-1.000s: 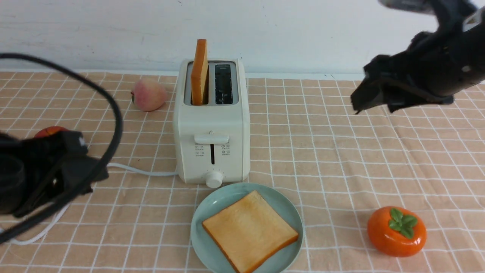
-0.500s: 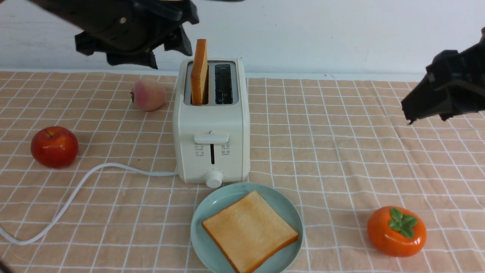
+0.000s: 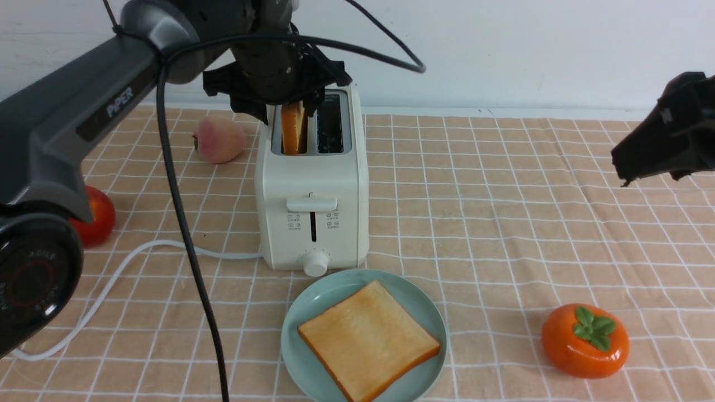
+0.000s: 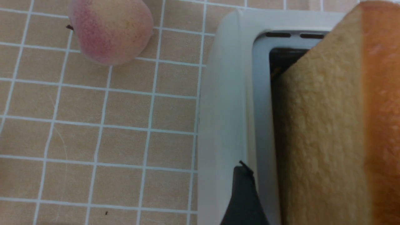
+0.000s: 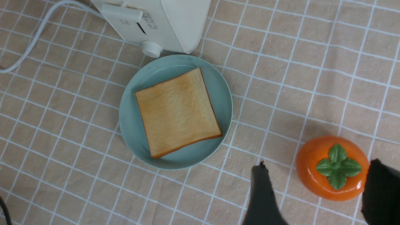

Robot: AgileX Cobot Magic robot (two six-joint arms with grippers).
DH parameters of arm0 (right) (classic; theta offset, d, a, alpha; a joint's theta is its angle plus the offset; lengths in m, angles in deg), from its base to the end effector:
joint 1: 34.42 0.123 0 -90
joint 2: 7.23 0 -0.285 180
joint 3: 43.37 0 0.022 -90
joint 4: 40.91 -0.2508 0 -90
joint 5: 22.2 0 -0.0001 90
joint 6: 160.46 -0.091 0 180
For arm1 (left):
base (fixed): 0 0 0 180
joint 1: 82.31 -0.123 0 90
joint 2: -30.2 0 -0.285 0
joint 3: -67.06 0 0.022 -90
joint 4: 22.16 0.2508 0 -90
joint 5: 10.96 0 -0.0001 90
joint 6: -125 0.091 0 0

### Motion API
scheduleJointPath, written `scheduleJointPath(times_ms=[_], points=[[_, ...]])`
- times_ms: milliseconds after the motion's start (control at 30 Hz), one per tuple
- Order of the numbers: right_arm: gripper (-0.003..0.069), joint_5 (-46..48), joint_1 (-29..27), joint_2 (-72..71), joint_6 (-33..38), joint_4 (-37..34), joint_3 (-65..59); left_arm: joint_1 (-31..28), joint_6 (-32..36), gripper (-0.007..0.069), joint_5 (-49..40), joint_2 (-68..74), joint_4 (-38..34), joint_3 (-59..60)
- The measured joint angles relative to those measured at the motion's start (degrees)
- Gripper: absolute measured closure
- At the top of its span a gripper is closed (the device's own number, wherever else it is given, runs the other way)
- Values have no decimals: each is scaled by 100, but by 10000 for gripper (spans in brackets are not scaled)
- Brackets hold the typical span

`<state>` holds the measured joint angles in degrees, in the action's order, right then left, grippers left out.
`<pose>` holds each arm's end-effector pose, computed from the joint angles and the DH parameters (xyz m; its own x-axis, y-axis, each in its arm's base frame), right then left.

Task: Take toasted bread from bread machine on light coffee tablecloth place on plate.
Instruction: 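Reach for a toast slice standing in the toaster with the left gripper, then place the slice of bread on the plate with the left gripper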

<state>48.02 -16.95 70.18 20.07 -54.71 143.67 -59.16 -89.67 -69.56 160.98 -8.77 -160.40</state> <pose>0.2071 0.0866 0.4381 -0.7609 -0.1643 -0.6277 -0.3750 0.9008 0.2189 0.4562 -0.1755 0.3202 -0.7610 -0.1686 -0.6265 -0.0914 0.9839 -0.1537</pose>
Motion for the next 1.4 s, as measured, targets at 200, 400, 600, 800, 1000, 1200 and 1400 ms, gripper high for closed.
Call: scheduleJointPath(times_ms=[200, 400, 600, 800, 1000, 1200, 1400], points=[[237, 10, 0, -38, -5, 0, 0, 0, 0, 322, -73, -99, 43, -42], [237, 16, 0, -38, -5, 0, 0, 0, 186, 580, -367, -691, 43, -67], [237, 23, 0, -38, -5, 108, 0, 0, 787, 578, -957, -2105, -54, -100], [237, -16, 0, -38, -5, 127, 0, 0, 1378, 578, -1319, -3489, -598, 86], [237, -28, 0, -32, -5, 127, 0, 0, 2140, 578, -1256, -5007, -2272, 2015], [237, -34, 0, -32, -5, 103, 0, 0, 3010, 578, 365, -5727, -4694, 5009], [237, -45, 0, -32, -5, -12, 0, 0, 4373, 578, 2424, -5148, -7643, 7628]])
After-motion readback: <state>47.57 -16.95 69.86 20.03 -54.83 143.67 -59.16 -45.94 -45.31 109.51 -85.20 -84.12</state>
